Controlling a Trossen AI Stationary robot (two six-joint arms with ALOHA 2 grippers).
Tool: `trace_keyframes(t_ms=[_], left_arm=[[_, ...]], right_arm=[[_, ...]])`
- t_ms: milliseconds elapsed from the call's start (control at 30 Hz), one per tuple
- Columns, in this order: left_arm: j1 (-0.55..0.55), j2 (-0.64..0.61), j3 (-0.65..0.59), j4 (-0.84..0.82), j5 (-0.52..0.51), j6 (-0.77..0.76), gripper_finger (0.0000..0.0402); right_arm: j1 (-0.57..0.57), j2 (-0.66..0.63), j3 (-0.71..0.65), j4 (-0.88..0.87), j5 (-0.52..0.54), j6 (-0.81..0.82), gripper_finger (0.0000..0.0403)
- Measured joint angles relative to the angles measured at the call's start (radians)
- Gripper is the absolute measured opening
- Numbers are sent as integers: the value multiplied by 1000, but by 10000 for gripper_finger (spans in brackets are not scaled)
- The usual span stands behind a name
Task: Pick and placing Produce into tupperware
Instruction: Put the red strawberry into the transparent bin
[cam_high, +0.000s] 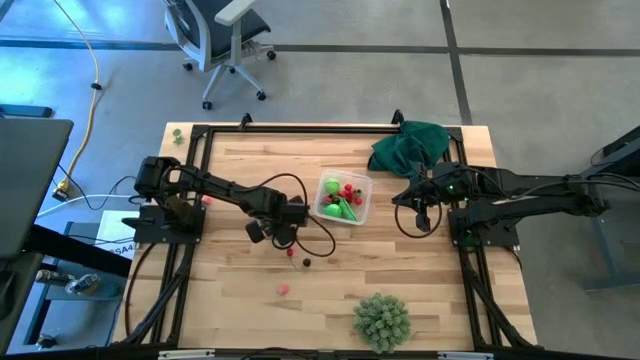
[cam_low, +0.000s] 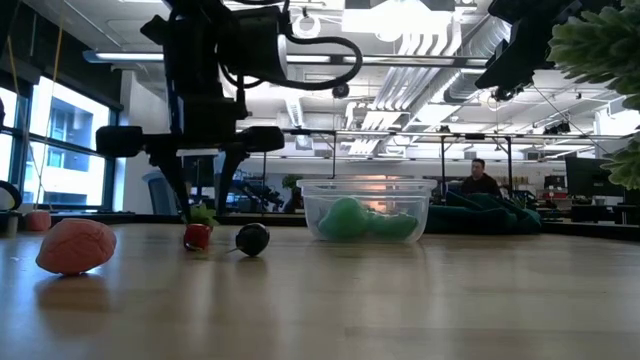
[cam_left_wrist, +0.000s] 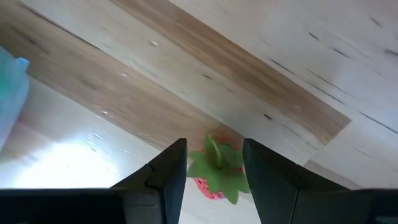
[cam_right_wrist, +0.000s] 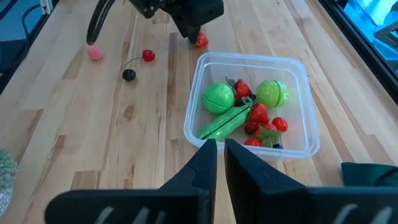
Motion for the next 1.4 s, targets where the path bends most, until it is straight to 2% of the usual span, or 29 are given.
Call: trace_keyframes(t_ms=[367,833,1100,1267,1400], left_arm=[[0,0,0,92,1,-1,147],[0,0,0,92,6,-31,147],[0,0,0,69,-32,-63,148],[-2,0,0,57,-67,-104,183],[-2,-1,0,29,-12,-166,228]], right_arm=[[0,0,0,0,0,0,24],[0,0,0,0,0,0,24],[0,0,0,0,0,0,24],[0,0,0,0,0,0,24],[0,0,0,0,0,0,24]])
